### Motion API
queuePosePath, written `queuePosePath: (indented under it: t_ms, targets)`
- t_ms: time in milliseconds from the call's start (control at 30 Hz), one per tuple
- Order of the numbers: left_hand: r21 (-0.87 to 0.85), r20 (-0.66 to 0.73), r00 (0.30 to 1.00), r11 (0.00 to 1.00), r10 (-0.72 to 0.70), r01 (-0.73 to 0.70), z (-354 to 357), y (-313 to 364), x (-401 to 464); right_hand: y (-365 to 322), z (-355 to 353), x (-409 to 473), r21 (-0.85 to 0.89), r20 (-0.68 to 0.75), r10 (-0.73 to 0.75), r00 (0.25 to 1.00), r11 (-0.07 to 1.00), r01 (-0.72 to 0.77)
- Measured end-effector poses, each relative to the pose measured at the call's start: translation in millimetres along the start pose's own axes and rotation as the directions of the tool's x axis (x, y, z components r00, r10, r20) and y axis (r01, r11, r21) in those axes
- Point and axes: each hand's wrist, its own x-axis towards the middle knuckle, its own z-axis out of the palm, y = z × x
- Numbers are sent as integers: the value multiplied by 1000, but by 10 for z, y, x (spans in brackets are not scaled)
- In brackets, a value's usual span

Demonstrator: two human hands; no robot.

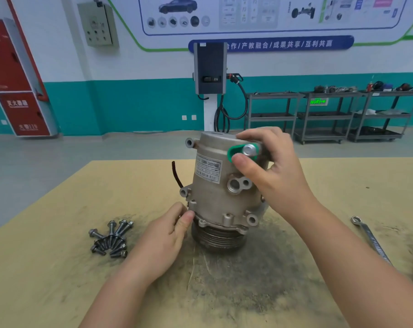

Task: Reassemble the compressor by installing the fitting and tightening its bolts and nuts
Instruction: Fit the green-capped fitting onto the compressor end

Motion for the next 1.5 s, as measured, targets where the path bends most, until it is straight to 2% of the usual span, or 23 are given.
queuePosePath:
  t_ms: [100, 200, 367, 600, 733, 800, 867, 933, 1000, 1100, 1200, 1267, 1367, 1433, 1500]
  targets:
    - [155, -56, 998, 987, 43, -34, 37, 83, -20, 32, -9, -45, 16, -120, 45, 992, 999, -44]
    - [250, -130, 987, 966, 92, -57, 69, 134, -47, 35, 15, -61, 108, -124, 94, 988, 991, -80]
    - [86, -208, 975, 995, 74, -57, 150, 111, -33, 1, 74, -41, 134, -152, 124, 981, 986, -104]
    - [23, -272, 959, 997, 79, -75, 204, 84, -5, -70, 117, -28, 158, -209, 186, 960, 975, -155]
    - [8, -233, 969, 997, 75, -76, 161, 178, -58, -171, 200, -21, 50, -289, 310, 906, 950, -309]
    - [42, -155, 987, 999, 34, -28, 125, 288, -108, -192, 224, -18, 18, -325, 422, 846, 898, -440]
    - [159, -126, 991, 985, -40, 60, 114, 432, -156, -177, 229, -16, 149, -327, 554, 766, 830, -537]
    - [287, -180, 977, 944, -116, 165, 159, 585, -202, -151, 235, -28, 309, -308, 641, 702, 766, -564]
    - [383, -218, 954, 882, -204, 276, 257, 716, -245, -124, 275, -45, 352, -329, 651, 684, 757, -551]
    - [437, -277, 903, 794, -328, 423, 382, 784, -244, -97, 345, -10, 348, -380, 632, 675, 774, -529]
    - [519, -380, 868, 703, -319, 485, 407, 774, -212, -33, 342, 53, 378, -415, 644, 643, 765, -522]
    - [399, -353, 871, 787, -341, 470, 445, 749, -189, 42, 326, 63, 388, -445, 632, 635, 775, -499]
    - [26, -261, 913, 943, -315, 333, 499, 707, -154, 120, 328, 58, 406, -490, 630, 603, 777, -481]
    - [-176, -247, 930, 956, -272, 233, 516, 658, -120, 126, 324, 60, 472, -475, 663, 579, 747, -469]
    - [-258, -239, 933, 944, -269, 206, 513, 627, -96, 131, 306, 54, 492, -463, 675, 575, 735, -467]
